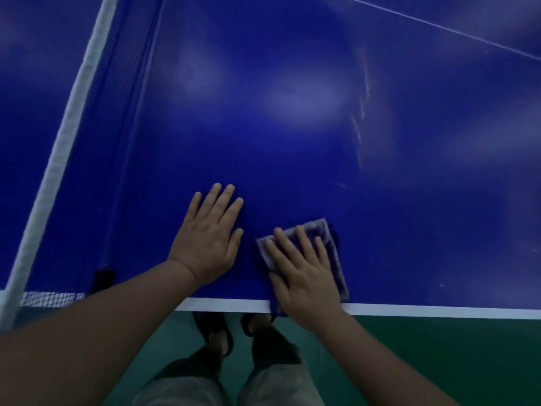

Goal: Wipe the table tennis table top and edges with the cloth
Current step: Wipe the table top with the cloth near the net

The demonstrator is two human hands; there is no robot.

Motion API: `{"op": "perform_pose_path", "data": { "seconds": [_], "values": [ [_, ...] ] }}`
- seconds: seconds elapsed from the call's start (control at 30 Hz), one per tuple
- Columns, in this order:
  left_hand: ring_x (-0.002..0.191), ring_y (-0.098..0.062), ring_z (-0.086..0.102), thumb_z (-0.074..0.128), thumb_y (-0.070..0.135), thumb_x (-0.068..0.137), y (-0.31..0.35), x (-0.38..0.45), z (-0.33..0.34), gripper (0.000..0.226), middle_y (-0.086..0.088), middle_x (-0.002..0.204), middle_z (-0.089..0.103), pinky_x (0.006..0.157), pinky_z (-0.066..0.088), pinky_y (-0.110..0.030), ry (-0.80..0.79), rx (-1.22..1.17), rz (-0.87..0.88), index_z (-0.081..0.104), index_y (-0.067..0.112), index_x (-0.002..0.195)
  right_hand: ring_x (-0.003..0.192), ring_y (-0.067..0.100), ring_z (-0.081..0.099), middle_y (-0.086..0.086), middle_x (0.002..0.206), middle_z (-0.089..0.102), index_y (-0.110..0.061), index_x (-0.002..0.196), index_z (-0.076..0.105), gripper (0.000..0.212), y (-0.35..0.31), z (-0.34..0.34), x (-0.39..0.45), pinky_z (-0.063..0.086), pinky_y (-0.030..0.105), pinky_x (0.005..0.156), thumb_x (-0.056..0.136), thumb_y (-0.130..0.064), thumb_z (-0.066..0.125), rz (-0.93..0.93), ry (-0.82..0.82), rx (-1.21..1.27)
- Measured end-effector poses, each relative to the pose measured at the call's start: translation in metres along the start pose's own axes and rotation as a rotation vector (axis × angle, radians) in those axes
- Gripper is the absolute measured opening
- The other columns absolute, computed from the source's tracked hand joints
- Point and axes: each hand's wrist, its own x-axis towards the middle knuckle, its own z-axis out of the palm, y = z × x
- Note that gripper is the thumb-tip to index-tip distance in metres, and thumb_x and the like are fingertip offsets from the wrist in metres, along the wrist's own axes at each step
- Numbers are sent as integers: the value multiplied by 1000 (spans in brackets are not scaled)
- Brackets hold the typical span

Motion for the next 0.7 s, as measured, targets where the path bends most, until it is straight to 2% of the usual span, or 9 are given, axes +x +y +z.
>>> {"op": "perform_pose_path", "data": {
  "seconds": [0.1, 0.2, 0.3, 0.37, 0.47, 0.57, 0.63, 0.7],
  "values": [
    [152, -26, 8, 18, 45, 98, 9, 17, 2, 65, -9, 163, 18, 122, 2, -48, -15, 23, 29, 32, 13, 152, 152, 26, 20, -10, 162, 26, -34, 153, 34, 60, 57, -9, -9, 13, 51, 121, 95, -47, 42, 80, -16, 0],
    [152, -26, 7, 19, 45, 99, 15, 30, -1, 64, -8, 164, 17, 122, 1, -48, -9, 19, 19, 31, 13, 153, 153, 27, 13, -8, 164, 20, -32, 156, 29, 63, 101, -29, 42, 8, 51, 121, 96, -51, 32, 359, 25, 5],
    [153, -25, 5, 18, 45, 99, 14, 42, -1, 64, -7, 164, 16, 123, 2, -48, -11, 29, 12, 30, 14, 153, 154, 27, 4, -9, 167, 11, -33, 158, 20, 61, 100, -43, 126, 3, 54, 122, 100, -45, 36, 603, 101, 64],
    [153, -24, 5, 19, 45, 99, 15, 51, -1, 63, -7, 164, 16, 123, 4, -50, -18, 45, -19, 29, 14, 154, 153, 29, 7, -6, 167, 14, -32, 158, 20, 61, 81, -43, 158, 4, 55, 121, 100, -44, 36, 490, 114, 52],
    [152, -26, 9, 22, 43, 99, 20, 64, -1, 62, -9, 163, 19, 122, 10, -52, -16, 59, -43, 32, 12, 153, 154, 26, 7, -8, 166, 16, -34, 157, 23, 60, 56, -36, 122, 5, 52, 121, 99, -46, 31, 121, 46, 5],
    [152, -27, 11, 24, 43, 100, 28, 80, -2, 61, -10, 163, 21, 120, 12, -53, -12, 79, -28, 34, 12, 152, 154, 24, 13, -10, 164, 23, -35, 155, 32, 56, 94, -39, 75, 6, 49, 122, 100, -46, 38, -122, -24, -11],
    [152, -27, 12, 25, 42, 100, 33, 93, -4, 60, -11, 162, 22, 119, 13, -54, -14, 97, -5, 36, 12, 151, 150, 29, 24, -7, 161, 31, -32, 152, 38, 56, 147, -48, 85, 11, 50, 120, 97, -46, 40, -127, -34, -47],
    [151, -28, 13, 26, 42, 100, 38, 108, -4, 60, -11, 162, 23, 119, 13, -54, -11, 102, 1, 36, 12, 151, 147, 34, 30, -2, 160, 35, -29, 151, 41, 59, 194, -62, 121, 17, 52, 117, 95, -47, 38, 90, 31, -58]
  ]
}}
